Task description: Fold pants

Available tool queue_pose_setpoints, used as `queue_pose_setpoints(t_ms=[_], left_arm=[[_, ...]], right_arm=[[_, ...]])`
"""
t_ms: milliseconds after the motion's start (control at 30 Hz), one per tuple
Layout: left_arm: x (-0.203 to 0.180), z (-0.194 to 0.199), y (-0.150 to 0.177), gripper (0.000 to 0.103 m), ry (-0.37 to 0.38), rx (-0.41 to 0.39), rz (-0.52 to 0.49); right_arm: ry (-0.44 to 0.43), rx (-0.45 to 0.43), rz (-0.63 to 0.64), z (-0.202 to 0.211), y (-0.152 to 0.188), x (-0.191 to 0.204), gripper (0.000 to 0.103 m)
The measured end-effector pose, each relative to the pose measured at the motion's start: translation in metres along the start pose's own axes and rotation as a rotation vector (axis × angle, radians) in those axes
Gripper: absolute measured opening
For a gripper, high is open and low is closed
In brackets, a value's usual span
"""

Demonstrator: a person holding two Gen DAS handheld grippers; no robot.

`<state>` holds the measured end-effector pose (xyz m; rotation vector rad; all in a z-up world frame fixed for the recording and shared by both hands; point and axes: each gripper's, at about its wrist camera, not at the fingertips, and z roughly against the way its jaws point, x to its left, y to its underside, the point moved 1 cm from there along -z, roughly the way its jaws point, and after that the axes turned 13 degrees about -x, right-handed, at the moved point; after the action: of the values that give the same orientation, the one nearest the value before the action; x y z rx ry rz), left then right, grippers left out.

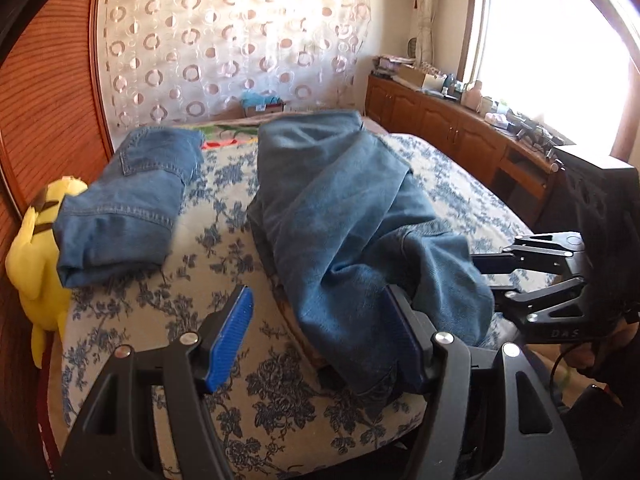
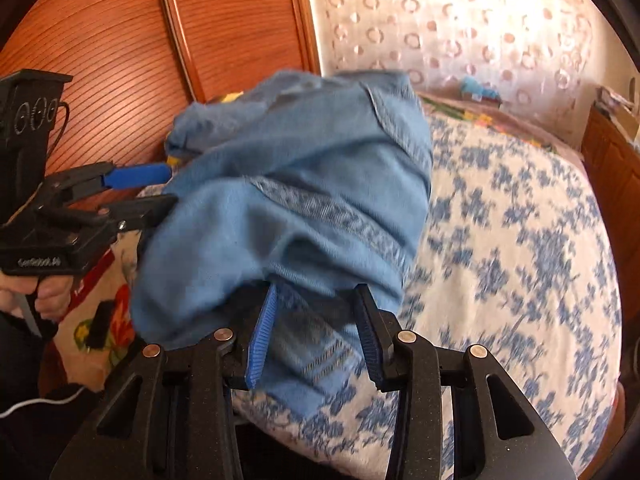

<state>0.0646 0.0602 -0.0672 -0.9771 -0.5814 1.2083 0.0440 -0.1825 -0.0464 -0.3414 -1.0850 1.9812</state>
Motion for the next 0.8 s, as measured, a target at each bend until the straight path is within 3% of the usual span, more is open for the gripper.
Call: queue_pose_setpoints(t_ms=[233,367,500,533,567,600,667,733,800], left_arm=[[0.011,0.011,0.009,0.066,-0.020,-0.012,0.035],[0.001,0.023,0.005,0.065,0.026,-0.048,0.011],[-0.011,0.023,0.006,0.049,0.076,-0.040,-0.023],[-0.013,0.021,0.007,0.042,0.078,-0.032,-0.032],[-0.013,0.017,0.008,0.038,0.073,-0.022,-0.039],[-0.013,0.014,0.009,0.030,0.069,-0.014,-0.040],[-0.010,0.009,0.012,0.025,0.061,0.003,-0.029],[-0.008,0.011,0.013,0.008,0.040,-0.006,-0.031],[-0.005,0.015,0.014,0.006,0.033,-0.018,-0.030]], right_arm=[[0.050,-0.052,0.003,0.010,-0.002,-0.006,0.039],[0.073,-0.089,0.029,0.010,-0.013,-0.008,0.039],[0.048,-0.108,0.073,0.006,-0.018,0.004,0.035],[0.039,-0.110,0.083,0.005,-0.019,0.006,0.029],[0.026,-0.111,0.085,0.004,-0.019,0.007,0.010],[0.010,-0.108,0.080,0.005,-0.019,0.008,0.003],[-0.014,-0.101,0.061,0.008,-0.018,0.006,0.000],[-0.019,-0.117,0.054,0.019,-0.016,0.004,0.000],[-0.021,-0.116,0.036,0.030,-0.014,0.001,0.000]])
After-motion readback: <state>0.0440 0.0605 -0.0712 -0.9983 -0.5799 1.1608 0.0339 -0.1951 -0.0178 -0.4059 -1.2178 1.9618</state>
